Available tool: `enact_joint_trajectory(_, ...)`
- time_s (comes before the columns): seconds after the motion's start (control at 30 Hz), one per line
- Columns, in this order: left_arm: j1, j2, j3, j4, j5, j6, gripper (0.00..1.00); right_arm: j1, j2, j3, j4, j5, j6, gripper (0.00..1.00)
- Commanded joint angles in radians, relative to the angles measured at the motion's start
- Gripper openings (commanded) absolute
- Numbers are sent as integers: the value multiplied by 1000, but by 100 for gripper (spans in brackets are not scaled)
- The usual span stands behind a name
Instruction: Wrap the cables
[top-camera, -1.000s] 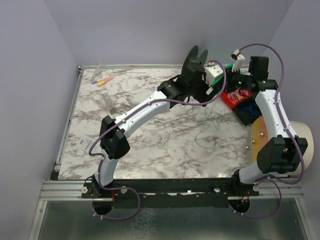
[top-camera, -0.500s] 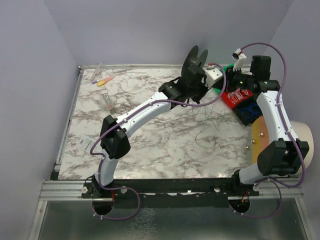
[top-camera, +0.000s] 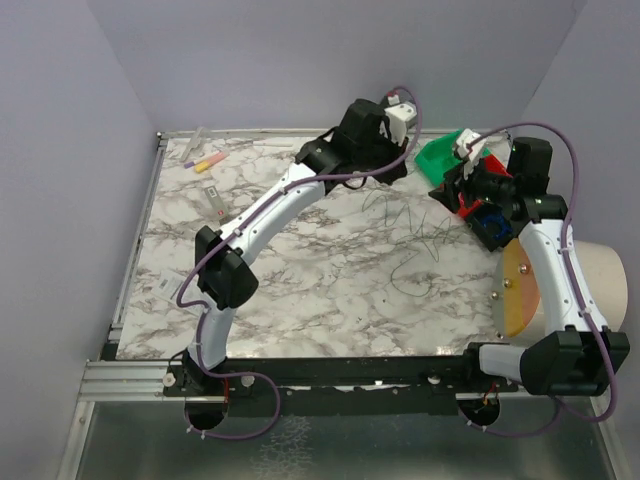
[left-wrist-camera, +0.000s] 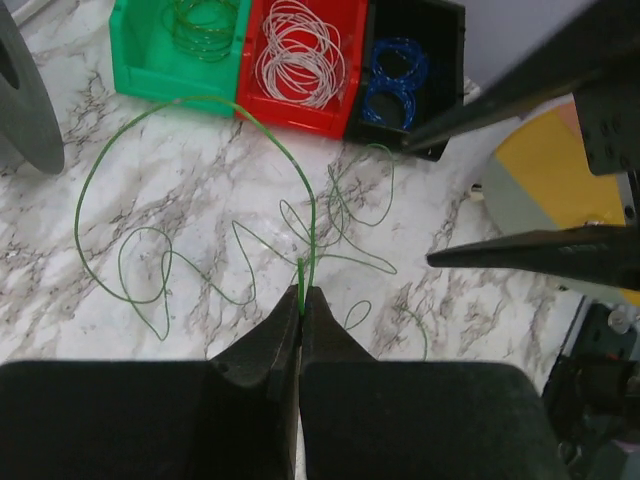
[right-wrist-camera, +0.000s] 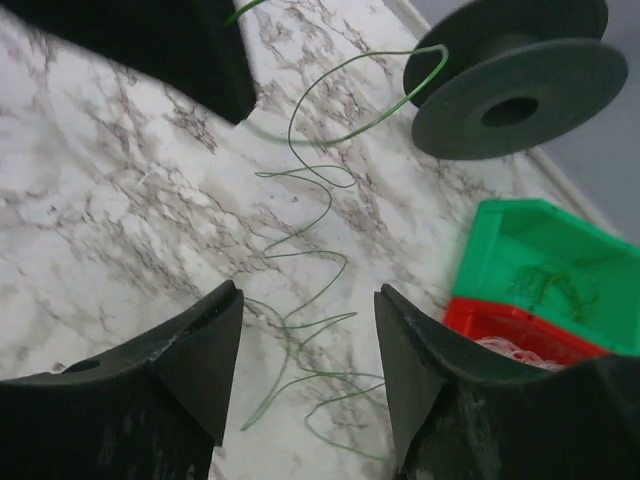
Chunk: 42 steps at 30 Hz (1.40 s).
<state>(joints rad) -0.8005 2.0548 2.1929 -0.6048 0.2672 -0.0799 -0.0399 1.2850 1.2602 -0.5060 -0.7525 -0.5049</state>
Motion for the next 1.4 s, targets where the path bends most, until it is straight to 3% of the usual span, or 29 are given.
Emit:
enact_joint_trajectory(0.0, 80, -15, -44, 59, 234, -216, 0, -6, -68, -68, -86, -118, -581, 61)
enact_joint_trajectory(0.07, 101, -35, -133, 143, 326, -305, 0, -5, -76, -67, -148, -182, -707, 62)
enact_joint_trajectory(0.17, 109, -49, -224, 225, 384, -384, 0, -5, -88, -65, -126, -243, -736, 62)
enact_joint_trajectory(0.27, 113, -56, -306, 327, 472, -480, 0, -6, -88, -64, -155, -283, -866, 62)
enact_joint_trajectory(0.5, 114, -71, -470, 658, 625, -742, 0, -6, -90, -104, -433, -375, -1417, 67)
enact_joint_trajectory(0.7, 115, -73, -516, 778, 656, -835, 0, -5, -99, -157, -501, -350, -1567, 69)
enact_joint_trajectory(0.8, 115, -71, -514, 789, 660, -845, 0, 1, -106, -181, -466, -359, -1576, 68)
enact_joint_trajectory(1.1, 109, -74, -553, 832, 670, -874, 0, 7, -99, -220, -275, -347, -1427, 49)
enact_joint_trajectory(1.2, 108, -75, -564, 833, 671, -874, 0, 6, -103, -215, -275, -343, -1414, 49)
enact_joint_trajectory(1.37, 112, -64, -553, 767, 650, -821, 0, 7, -108, -177, -412, -368, -1531, 56)
